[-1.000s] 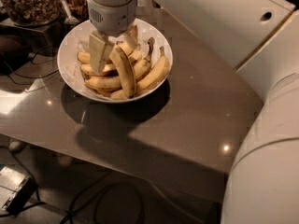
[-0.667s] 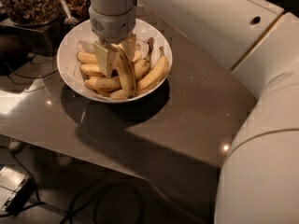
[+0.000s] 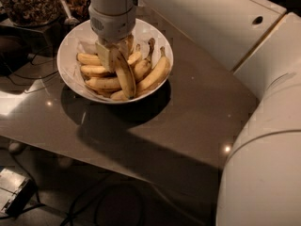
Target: Pick banana from white bowl
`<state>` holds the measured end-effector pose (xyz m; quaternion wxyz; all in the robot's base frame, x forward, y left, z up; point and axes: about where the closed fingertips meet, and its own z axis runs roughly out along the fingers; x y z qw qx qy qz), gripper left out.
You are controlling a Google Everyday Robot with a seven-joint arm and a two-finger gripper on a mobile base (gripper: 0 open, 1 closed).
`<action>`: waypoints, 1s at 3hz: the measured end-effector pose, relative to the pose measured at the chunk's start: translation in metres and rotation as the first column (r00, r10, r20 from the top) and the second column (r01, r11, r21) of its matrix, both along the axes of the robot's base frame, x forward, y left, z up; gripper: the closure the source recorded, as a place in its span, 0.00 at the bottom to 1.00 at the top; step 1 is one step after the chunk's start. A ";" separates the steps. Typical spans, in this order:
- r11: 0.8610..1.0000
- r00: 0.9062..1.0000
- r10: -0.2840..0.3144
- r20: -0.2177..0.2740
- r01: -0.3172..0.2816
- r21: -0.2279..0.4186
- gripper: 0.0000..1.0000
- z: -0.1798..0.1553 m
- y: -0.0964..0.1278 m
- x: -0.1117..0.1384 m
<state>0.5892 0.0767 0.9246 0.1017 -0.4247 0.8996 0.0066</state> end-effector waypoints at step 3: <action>0.981 0.980 0.172 0.095 -0.179 0.074 1.00 0.061 -0.024 -0.036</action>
Offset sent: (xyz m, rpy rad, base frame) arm -0.0541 -0.0436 0.0778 0.0705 -0.0941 0.1908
